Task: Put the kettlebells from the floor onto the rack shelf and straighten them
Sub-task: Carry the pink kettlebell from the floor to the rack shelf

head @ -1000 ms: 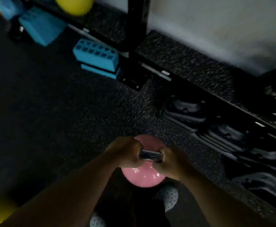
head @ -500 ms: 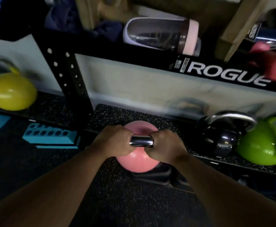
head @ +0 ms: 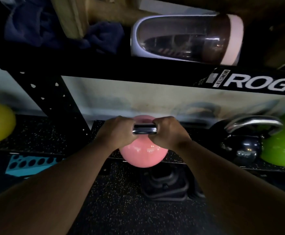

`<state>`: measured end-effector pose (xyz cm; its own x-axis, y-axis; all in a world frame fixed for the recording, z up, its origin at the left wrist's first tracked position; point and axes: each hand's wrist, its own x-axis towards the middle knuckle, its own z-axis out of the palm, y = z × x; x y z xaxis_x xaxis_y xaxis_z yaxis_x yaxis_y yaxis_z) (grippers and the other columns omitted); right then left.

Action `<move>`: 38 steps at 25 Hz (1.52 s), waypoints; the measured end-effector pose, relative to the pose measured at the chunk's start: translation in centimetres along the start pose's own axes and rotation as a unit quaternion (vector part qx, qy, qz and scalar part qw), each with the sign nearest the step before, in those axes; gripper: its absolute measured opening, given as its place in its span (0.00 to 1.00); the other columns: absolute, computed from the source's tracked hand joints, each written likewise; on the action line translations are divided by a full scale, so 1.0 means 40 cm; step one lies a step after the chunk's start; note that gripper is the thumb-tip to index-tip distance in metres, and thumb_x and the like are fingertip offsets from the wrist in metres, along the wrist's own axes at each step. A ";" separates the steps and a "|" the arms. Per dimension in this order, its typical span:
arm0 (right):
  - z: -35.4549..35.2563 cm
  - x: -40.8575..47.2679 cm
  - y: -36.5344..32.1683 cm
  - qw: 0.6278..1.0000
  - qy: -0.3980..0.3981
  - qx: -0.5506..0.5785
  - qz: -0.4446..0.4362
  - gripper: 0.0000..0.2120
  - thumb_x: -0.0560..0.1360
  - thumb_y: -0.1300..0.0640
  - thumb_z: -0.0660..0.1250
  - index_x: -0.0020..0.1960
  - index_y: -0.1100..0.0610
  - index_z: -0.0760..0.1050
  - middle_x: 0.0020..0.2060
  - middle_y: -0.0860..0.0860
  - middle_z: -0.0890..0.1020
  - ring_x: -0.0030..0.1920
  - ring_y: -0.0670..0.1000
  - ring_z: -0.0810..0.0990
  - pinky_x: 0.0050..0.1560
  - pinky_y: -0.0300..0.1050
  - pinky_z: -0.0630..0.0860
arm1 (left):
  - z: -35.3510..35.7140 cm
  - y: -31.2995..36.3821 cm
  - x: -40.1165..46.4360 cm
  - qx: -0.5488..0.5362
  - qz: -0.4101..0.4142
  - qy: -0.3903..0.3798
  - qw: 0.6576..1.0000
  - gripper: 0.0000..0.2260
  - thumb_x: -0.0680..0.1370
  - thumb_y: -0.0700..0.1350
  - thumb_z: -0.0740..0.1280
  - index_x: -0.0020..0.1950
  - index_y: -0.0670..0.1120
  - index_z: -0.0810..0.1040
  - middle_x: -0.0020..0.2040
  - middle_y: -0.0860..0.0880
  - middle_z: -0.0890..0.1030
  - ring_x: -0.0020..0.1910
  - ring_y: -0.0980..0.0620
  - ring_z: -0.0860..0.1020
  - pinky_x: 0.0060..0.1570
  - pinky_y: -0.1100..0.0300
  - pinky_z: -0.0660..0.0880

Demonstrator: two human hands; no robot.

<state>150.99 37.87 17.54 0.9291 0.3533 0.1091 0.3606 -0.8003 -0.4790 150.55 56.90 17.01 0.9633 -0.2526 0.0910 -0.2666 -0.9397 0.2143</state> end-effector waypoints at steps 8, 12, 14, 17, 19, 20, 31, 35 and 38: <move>0.019 0.115 0.038 0.994 0.041 -0.044 0.096 0.05 0.66 0.59 0.67 0.42 0.56 0.80 0.32 0.54 0.80 0.36 0.57 0.78 0.35 0.41 0.69 | 0.034 -0.031 0.143 -0.126 -0.037 0.005 0.991 0.07 0.67 0.48 0.71 0.42 0.47 0.80 0.35 0.47 0.80 0.32 0.47 0.77 0.31 0.61 0.68; 0.016 0.145 0.060 0.993 0.036 -0.053 0.098 0.07 0.67 0.59 0.67 0.44 0.58 0.80 0.36 0.56 0.83 0.39 0.59 0.80 0.37 0.45 0.75 | 0.051 -0.031 0.202 -0.108 -0.020 -0.010 0.994 0.08 0.68 0.48 0.71 0.42 0.45 0.79 0.39 0.43 0.83 0.41 0.42 0.80 0.37 0.59 0.68; 0.021 0.150 0.065 0.994 0.039 -0.050 0.092 0.07 0.68 0.59 0.67 0.44 0.58 0.80 0.36 0.57 0.83 0.38 0.59 0.80 0.37 0.46 0.77 | 0.055 -0.039 0.205 -0.111 -0.017 0.004 0.994 0.09 0.68 0.48 0.72 0.42 0.44 0.80 0.40 0.42 0.83 0.41 0.41 0.80 0.37 0.58 0.70; 0.022 0.146 0.071 0.993 0.053 -0.047 0.093 0.05 0.68 0.59 0.67 0.43 0.57 0.79 0.34 0.55 0.82 0.37 0.59 0.79 0.36 0.45 0.75 | 0.058 -0.030 0.197 -0.125 -0.017 0.009 0.992 0.09 0.68 0.48 0.72 0.44 0.44 0.80 0.40 0.42 0.83 0.41 0.42 0.80 0.39 0.57 0.73; 0.022 0.142 0.074 0.993 0.056 -0.034 0.098 0.04 0.69 0.58 0.66 0.43 0.55 0.78 0.32 0.53 0.80 0.36 0.57 0.78 0.34 0.44 0.71 | 0.053 -0.025 0.191 -0.139 -0.016 0.010 0.990 0.09 0.68 0.46 0.71 0.44 0.44 0.81 0.40 0.43 0.84 0.41 0.42 0.81 0.41 0.56 0.75; 0.023 0.141 0.071 0.994 0.045 -0.030 0.099 0.04 0.69 0.58 0.66 0.43 0.55 0.78 0.32 0.52 0.79 0.35 0.56 0.78 0.34 0.43 0.70 | 0.050 -0.028 0.187 -0.143 -0.015 0.012 0.990 0.07 0.68 0.46 0.71 0.44 0.45 0.80 0.40 0.43 0.83 0.41 0.42 0.80 0.40 0.57 0.74; -0.005 0.104 -0.097 0.993 0.035 -0.013 -0.114 0.26 0.68 0.58 0.66 0.66 0.55 0.74 0.57 0.56 0.79 0.61 0.57 0.73 0.63 0.47 0.70 | 0.025 -0.096 -0.030 -0.144 -0.119 0.023 0.982 0.34 0.69 0.46 0.71 0.72 0.52 0.62 0.65 0.46 0.74 0.63 0.42 0.72 0.61 0.45 0.70; 0.092 0.109 -0.235 0.981 -0.040 -0.004 -0.191 0.17 0.71 0.63 0.67 0.60 0.60 0.78 0.53 0.59 0.82 0.55 0.61 0.79 0.58 0.52 0.74 | 0.014 -0.226 -0.287 -0.103 -0.190 -0.008 0.976 0.22 0.72 0.49 0.69 0.66 0.52 0.72 0.64 0.49 0.75 0.63 0.46 0.73 0.62 0.49 0.68; 0.206 0.072 -0.366 0.959 -0.107 -0.028 -0.261 0.14 0.72 0.60 0.67 0.57 0.57 0.81 0.52 0.56 0.84 0.54 0.58 0.81 0.56 0.47 0.75 | 0.005 -0.316 -0.532 -0.103 -0.292 -0.016 0.951 0.20 0.74 0.50 0.68 0.66 0.52 0.72 0.65 0.48 0.75 0.63 0.44 0.72 0.62 0.47 0.68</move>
<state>147.69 54.59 17.71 0.5850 0.7992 0.1380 0.7815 -0.5099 -0.3596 133.43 74.10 12.18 0.9488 0.2877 -0.1304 0.3158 -0.8579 0.4052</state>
